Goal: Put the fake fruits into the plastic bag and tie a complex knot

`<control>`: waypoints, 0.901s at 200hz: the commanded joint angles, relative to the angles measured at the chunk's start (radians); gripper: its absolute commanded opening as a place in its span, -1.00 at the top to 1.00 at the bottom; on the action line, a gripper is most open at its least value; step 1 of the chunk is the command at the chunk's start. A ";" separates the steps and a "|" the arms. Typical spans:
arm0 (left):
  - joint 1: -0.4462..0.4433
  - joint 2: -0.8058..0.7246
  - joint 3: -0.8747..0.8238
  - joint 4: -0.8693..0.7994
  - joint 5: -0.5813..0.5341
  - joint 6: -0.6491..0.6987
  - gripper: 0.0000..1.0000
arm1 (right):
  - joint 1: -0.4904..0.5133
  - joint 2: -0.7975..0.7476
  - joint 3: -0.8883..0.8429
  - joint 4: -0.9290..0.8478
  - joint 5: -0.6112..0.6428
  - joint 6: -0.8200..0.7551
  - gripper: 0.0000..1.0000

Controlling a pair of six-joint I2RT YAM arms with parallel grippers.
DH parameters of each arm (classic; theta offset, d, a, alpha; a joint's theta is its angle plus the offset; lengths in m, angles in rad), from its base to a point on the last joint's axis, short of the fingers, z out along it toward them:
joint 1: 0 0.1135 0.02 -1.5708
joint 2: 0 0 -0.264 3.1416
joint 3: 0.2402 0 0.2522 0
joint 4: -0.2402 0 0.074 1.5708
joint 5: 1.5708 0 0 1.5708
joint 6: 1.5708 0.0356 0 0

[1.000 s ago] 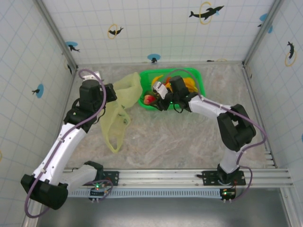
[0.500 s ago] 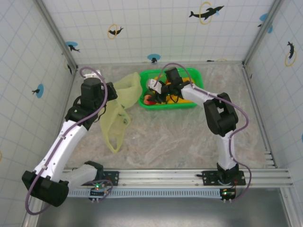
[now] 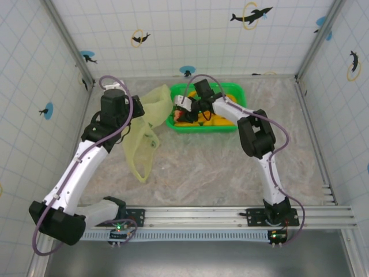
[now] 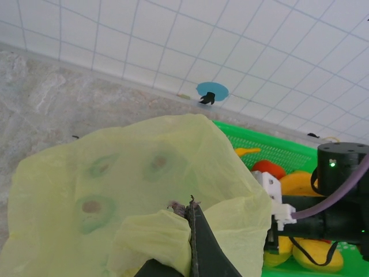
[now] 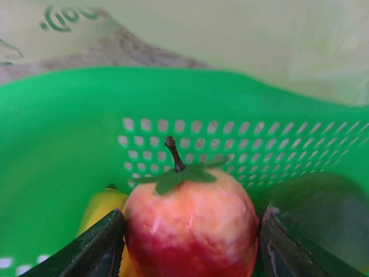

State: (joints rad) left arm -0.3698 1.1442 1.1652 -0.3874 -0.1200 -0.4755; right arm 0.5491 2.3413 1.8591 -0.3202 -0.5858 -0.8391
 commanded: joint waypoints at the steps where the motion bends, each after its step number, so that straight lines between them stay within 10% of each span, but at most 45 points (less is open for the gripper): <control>1: 0.008 0.018 0.043 -0.002 0.008 0.009 1.00 | 0.004 0.041 -0.001 -0.035 0.043 0.010 -0.27; 83: 0.008 0.064 0.082 0.004 0.035 0.015 1.00 | 0.029 0.021 -0.108 0.233 0.229 0.001 -0.50; 180: 0.008 0.090 0.149 0.004 0.035 0.002 1.00 | -0.010 -0.241 -0.371 0.611 0.212 0.154 -0.11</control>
State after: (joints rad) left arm -0.3698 1.2236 1.2518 -0.3878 -0.0933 -0.4755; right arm 0.5659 2.2395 1.5547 0.1417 -0.3443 -0.7662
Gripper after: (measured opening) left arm 0.051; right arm 0.579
